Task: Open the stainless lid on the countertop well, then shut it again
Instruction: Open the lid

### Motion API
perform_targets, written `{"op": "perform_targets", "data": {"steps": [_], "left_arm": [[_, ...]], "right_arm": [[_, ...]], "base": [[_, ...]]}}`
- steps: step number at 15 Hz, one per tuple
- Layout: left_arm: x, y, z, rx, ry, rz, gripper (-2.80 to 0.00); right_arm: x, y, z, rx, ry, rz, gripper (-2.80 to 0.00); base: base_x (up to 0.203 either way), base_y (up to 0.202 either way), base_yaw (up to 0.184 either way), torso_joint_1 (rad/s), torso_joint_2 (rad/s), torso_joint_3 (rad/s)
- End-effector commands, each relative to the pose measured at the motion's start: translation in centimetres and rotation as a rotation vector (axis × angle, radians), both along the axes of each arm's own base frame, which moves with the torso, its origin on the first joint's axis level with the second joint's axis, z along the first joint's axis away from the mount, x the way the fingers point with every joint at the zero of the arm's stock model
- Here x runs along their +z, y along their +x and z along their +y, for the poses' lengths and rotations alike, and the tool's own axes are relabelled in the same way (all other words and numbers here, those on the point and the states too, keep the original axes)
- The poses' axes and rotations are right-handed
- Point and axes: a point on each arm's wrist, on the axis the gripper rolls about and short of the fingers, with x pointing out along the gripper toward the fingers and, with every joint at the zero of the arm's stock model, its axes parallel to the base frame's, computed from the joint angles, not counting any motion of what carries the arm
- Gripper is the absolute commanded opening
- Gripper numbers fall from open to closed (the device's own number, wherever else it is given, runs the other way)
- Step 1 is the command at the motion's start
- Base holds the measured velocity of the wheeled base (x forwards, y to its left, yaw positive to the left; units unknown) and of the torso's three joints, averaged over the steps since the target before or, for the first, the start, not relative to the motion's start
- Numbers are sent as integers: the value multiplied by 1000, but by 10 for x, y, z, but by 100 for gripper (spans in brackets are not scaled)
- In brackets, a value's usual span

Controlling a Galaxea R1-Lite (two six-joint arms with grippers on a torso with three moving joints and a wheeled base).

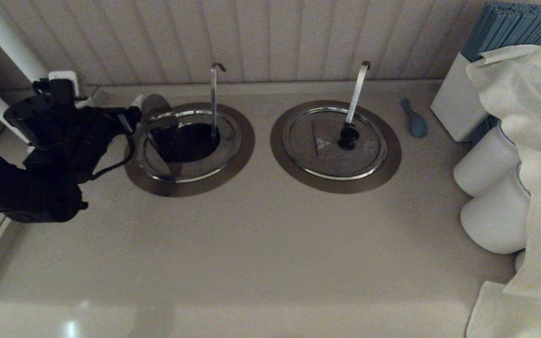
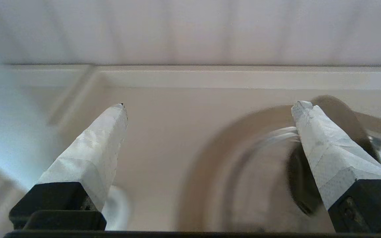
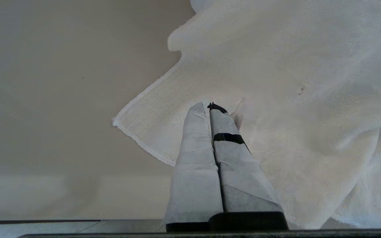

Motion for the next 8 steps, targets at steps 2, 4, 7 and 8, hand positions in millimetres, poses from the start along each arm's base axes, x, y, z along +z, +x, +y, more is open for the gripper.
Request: {"op": "perform_targets", "data": {"steps": [2,4,7,8], "left_arm": [[26,-12,20,52,5,-77,0],[53,-31,30,83,8,-132,0],[88,-64,29,75,-25,-194,0],[96,-74,24,45,-57,-195,0]], "right_arm": [[0,0,0,0,0,0,-280],[0,0,0,2,0,0,-280],[0,0,0,0,0,0,-280],[0,0,0,0,0,0,-280]], "base": [[0,0,0,0,0,0],[0,0,0,0,0,0],[0,0,0,0,0,0],[0,0,0,0,0,0]]}}
